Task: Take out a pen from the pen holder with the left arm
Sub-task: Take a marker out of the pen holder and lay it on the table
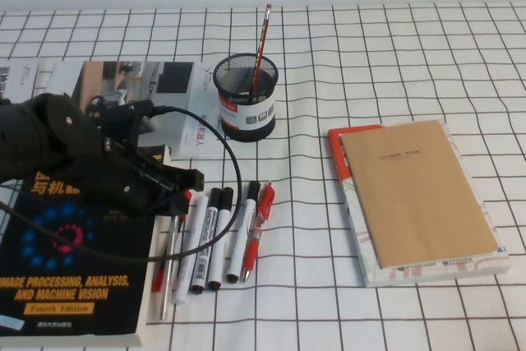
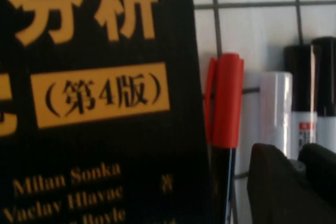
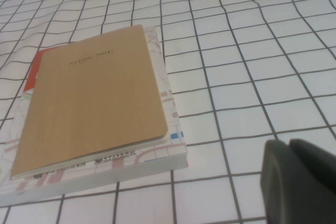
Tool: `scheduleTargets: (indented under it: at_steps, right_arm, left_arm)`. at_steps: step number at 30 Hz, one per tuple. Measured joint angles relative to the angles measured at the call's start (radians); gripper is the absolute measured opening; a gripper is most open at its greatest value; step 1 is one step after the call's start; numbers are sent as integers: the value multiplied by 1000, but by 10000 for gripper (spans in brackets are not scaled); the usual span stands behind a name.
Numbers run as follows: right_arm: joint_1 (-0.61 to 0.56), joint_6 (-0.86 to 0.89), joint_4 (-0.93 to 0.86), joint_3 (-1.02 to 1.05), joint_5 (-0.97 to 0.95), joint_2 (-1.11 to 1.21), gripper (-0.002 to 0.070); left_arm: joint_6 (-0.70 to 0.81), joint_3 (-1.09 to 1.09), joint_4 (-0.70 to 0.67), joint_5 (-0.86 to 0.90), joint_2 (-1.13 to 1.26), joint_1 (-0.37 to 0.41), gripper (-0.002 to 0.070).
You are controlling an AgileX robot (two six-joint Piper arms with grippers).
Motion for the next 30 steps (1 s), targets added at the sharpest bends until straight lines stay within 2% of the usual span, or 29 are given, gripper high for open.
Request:
scheduleTargets:
  at_steps: [11,19,24,30]
  right_arm:
    - [0,0,0,0,0,0,-17]
    - [0,0,0,0,0,0,-16]
    - [0,0,0,0,0,0,-17]
    - [0,0,0,0,0,0,-17]
  left_arm:
    - [-36,-107,48,-54,111,2,65]
    - [-18,-108,52,-71,128,-19,263]
    - [-23,-108,78,-82,128,-30,286]
    - [-100,-106,232,-116,56,-48,273]
